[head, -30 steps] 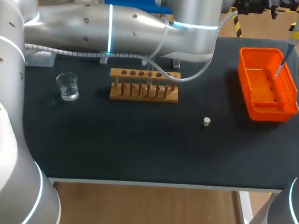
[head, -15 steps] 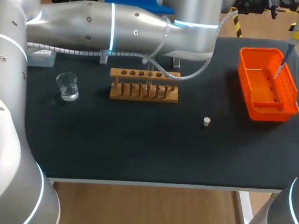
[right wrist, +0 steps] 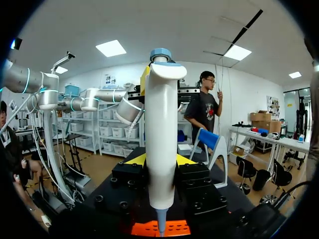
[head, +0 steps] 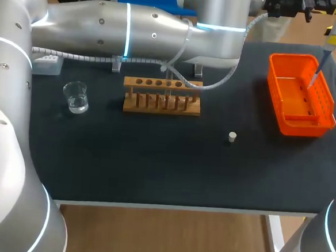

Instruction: Invert the test tube, pick up the pipette, mount the tip to pipette, aspirate from beaker and dispense into the tube, eject the tip, return the pipette, and cap with the stopper.

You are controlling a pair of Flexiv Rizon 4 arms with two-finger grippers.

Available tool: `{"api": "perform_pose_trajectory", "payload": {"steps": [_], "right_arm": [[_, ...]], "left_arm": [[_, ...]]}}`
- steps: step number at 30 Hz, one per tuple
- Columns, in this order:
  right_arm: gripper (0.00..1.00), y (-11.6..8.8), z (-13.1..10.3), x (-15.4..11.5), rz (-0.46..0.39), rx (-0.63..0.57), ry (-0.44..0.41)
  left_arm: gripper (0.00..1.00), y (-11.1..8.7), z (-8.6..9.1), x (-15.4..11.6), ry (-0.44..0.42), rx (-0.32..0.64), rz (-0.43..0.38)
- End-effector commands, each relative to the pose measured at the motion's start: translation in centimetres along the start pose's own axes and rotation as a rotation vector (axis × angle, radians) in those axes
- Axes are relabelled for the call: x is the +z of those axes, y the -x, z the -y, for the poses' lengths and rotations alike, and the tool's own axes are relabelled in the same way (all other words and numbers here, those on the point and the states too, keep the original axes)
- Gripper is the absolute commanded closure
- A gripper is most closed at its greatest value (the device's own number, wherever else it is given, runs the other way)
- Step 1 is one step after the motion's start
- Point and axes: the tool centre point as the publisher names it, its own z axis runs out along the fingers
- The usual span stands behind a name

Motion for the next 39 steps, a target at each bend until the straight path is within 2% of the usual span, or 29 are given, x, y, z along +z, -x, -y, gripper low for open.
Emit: {"api": "perform_pose_trajectory", "payload": {"steps": [1, 39], "right_arm": [[1.0, -0.1, -0.2, 0.1, 0.002, -0.001, -0.003], [1.0, -0.1, -0.2, 0.1, 0.002, -0.001, -0.003]], "left_arm": [[1.0, 0.4, -0.2, 0.2, 0.002, -0.001, -0.013], [1.0, 0.1, -1.6, 0.2, 0.015, -0.033, -0.033]]}}
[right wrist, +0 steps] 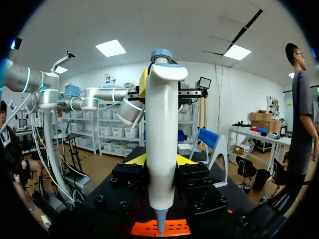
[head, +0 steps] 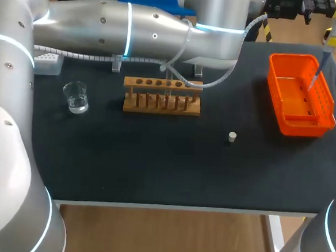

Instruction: Invert the test tube, pick up the pipette, mount the tip to pipette, aspirate from beaker and dispense into the tube, eject the tip, return the pipette, and cap with the stopper.

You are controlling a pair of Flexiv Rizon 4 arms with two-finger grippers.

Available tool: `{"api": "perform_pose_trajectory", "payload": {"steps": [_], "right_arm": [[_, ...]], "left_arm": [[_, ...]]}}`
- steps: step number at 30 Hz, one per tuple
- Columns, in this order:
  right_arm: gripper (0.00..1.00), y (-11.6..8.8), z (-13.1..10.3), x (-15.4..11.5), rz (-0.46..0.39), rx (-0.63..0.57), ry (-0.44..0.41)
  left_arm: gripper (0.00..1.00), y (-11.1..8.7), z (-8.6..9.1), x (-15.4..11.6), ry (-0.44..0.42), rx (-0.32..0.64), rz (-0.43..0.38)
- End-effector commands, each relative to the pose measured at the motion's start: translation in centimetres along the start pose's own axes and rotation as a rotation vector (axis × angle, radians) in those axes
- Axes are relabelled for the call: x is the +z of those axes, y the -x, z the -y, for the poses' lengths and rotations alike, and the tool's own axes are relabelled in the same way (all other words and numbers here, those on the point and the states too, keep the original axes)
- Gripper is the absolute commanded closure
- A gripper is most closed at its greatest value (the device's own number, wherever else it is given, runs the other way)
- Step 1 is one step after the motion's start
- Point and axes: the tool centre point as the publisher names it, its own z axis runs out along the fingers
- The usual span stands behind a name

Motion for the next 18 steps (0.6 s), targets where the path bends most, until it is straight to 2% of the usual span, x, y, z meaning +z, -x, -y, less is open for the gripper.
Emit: {"api": "perform_pose_trajectory", "payload": {"steps": [1, 18], "right_arm": [[1.0, -0.08, -0.6, 0.08, 0.0, -0.001, -0.002], [1.0, -0.08, -0.6, 0.08, 0.0, -0.001, -0.002]], "left_arm": [[1.0, 0.4, -0.73, 0.04, 0.002, -0.004, -0.01], [1.0, 0.45, -1.46, 0.03, 0.001, -0.025, -0.019]]}}
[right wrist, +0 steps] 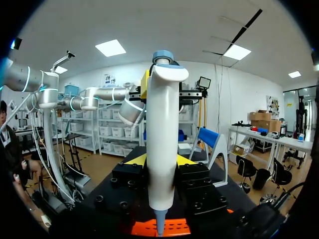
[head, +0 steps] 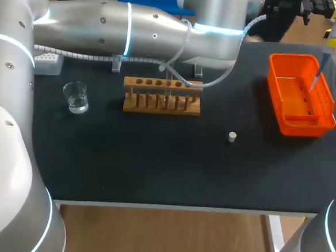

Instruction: Invert the test tube, pick up the pipette, mount the tip to pipette, aspirate from beaker and dispense into the tube, eject the tip, return the pipette, and cap with the stopper.

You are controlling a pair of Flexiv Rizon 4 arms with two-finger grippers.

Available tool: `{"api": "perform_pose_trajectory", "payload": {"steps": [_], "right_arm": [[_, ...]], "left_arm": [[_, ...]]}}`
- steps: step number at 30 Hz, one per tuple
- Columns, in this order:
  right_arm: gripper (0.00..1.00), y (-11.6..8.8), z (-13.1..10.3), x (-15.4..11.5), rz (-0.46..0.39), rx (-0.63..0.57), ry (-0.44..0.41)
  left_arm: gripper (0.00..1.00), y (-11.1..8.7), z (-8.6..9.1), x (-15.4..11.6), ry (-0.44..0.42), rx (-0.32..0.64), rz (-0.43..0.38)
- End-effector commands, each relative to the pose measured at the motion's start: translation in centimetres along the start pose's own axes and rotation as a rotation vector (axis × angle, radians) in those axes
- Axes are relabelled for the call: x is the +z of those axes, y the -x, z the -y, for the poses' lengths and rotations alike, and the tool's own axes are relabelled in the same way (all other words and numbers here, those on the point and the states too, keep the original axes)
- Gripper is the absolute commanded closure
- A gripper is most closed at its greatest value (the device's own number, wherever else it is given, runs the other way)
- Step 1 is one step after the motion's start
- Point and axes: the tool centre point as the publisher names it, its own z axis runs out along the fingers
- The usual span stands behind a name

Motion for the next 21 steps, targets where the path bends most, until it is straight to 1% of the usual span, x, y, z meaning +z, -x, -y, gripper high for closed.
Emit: {"api": "perform_pose_trajectory", "payload": {"steps": [1, 21], "right_arm": [[1.0, -0.09, -0.87, 0.1, -0.002, -0.002, -0.003], [1.0, -0.09, -0.87, 0.1, -0.002, -0.002, -0.003]], "left_arm": [[1.0, 0.38, -0.98, 0.11, 0.002, -0.004, -0.008], [1.0, 0.42, -1.61, 0.17, 0.002, -0.022, -0.016]]}}
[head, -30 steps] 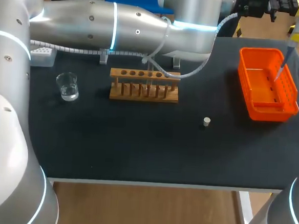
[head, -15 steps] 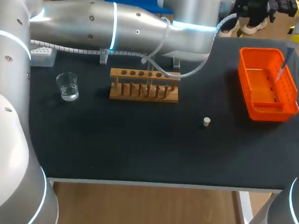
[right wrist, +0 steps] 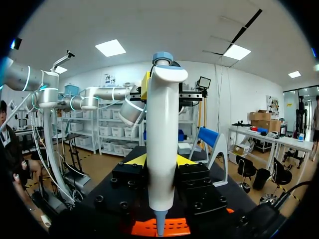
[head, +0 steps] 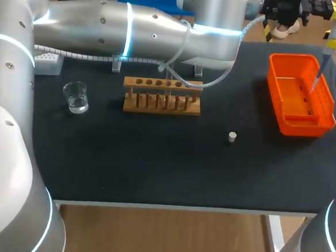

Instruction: Invert the test tube, pick up the pipette, mount the tip to pipette, aspirate from beaker and dispense into the tube, eject the tip, return the pipette, and cap with the stopper.

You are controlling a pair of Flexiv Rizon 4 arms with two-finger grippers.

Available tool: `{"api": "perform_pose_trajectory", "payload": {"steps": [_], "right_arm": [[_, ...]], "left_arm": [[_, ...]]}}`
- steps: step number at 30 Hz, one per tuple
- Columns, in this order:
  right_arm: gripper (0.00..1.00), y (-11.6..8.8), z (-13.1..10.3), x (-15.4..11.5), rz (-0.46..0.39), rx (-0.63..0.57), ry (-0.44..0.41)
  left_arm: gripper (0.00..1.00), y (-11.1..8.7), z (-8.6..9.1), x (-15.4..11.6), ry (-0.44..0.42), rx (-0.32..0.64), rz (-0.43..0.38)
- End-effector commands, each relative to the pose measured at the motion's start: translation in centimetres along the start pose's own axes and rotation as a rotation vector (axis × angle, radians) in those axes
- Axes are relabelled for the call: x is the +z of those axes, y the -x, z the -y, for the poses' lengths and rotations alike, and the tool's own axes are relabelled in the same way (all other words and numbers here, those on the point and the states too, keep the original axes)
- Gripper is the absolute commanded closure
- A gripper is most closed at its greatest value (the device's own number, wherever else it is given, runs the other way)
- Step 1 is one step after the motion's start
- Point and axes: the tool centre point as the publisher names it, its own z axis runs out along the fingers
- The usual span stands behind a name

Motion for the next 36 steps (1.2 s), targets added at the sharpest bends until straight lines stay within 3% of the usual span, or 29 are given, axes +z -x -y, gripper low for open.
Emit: {"api": "perform_pose_trajectory", "payload": {"steps": [1, 21, 36], "right_arm": [[1.0, -0.1, -1.1, 0.1, -0.003, -0.002, -0.003], [1.0, -0.1, -1.1, 0.1, -0.003, -0.002, -0.003], [1.0, -0.1, -1.1, 0.1, -0.003, -0.002, -0.003]], "left_arm": [[1.0, 0.5, -1.2, 0.2, 0.003, -0.003, -0.008], [1.0, 0.5, -1.6, 0.3, -0.003, -0.014, -0.015], [1.0, 0.3, 0.5, -0.1, -0.007, 0.042, 0.012]]}}
